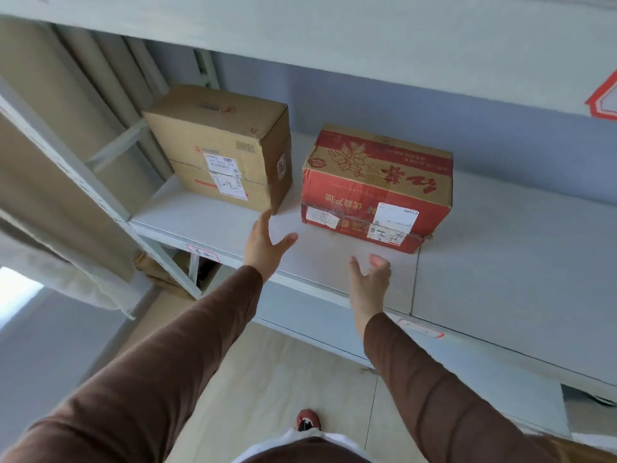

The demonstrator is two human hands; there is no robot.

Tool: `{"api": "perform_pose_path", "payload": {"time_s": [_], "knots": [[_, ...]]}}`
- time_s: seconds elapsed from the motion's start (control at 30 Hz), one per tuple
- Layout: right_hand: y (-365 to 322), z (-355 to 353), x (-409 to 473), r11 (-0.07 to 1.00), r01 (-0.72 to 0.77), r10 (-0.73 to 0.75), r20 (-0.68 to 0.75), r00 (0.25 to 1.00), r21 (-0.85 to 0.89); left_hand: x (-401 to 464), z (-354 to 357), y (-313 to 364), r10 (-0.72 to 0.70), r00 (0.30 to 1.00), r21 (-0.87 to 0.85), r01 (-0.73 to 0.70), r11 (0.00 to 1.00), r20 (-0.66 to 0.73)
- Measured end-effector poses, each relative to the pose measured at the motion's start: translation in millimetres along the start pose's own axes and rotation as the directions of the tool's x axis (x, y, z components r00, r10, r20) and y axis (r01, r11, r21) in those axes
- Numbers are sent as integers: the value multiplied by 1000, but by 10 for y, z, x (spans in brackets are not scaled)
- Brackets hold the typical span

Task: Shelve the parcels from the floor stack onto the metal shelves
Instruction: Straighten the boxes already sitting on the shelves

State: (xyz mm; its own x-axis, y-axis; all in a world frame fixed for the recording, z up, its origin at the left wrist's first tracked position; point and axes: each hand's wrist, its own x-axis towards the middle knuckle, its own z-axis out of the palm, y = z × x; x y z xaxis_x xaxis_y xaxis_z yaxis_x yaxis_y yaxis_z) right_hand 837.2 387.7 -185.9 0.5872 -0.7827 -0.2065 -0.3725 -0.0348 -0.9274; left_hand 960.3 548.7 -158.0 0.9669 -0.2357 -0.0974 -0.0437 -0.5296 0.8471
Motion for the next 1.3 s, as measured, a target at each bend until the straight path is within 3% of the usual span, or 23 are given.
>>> {"api": "perform_pose_path", "payload": {"time_s": [0.1, 0.23, 0.37, 0.5, 0.63, 0.9, 1.13, 1.3], "knots": [[-87, 317, -309, 954, 243, -174, 334, 926, -177, -294, -357, -216, 27, 999, 191, -19, 981, -36], [-235, 802, -744, 750, 589, -275, 669, 690, -299, -807, -990, -634, 27, 992, 474, 33, 880, -119], [-342, 1161, -1428, 502, 822, -278, 849, 449, -271, -1621, -1621, -1006, -100, 960, 623, 246, 743, -261], [-324, 1300, -2356, 340, 934, -277, 938, 208, -107, -2730, -2046, -1245, -213, 885, 640, 449, 624, -413], [-209, 1217, -3427, 184, 978, -282, 958, -45, 100, -4033, -2245, -1374, -319, 751, 533, 644, 549, -578], [249, 332, -5715, 68, 860, -187, 853, -487, 506, -6924, -2223, -1282, -509, 341, 178, 923, 342, -790], [505, -423, -7519, -53, 632, -108, 624, -774, 773, -8935, -2226, -1071, -483, 9, -74, 986, 153, -875], [648, -809, -8802, -53, 435, -90, 429, -899, 899, -10169, -2371, -977, -449, -201, -245, 969, 41, -871]]}}
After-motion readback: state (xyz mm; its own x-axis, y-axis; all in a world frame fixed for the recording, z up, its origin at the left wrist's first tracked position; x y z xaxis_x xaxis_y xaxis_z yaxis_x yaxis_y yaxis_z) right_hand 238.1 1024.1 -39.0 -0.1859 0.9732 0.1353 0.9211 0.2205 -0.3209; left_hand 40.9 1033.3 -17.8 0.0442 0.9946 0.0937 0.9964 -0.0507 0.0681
